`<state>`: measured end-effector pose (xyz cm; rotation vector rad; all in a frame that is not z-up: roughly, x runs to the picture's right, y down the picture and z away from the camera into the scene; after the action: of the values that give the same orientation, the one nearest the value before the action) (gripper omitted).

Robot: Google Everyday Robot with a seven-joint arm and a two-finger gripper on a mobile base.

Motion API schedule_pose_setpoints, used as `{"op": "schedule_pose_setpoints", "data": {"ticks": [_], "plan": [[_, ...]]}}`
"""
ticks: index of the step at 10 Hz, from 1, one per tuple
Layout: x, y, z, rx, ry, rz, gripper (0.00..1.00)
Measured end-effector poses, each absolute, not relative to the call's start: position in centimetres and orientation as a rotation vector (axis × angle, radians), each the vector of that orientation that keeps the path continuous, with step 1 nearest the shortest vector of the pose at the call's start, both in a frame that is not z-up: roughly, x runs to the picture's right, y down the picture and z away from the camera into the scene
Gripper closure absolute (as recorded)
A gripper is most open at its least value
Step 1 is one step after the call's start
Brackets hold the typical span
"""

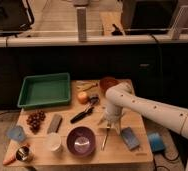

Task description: Place fork in table surface

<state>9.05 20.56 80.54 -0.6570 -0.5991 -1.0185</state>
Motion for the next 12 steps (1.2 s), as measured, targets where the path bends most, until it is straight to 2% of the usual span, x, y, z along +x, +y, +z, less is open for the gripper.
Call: {"op": "schedule_pose_setpoints", "data": {"ticks": [12], "plan": [[9.08,20.11,80.46,-0.637,-0.581,-1.003,0.24]]}}
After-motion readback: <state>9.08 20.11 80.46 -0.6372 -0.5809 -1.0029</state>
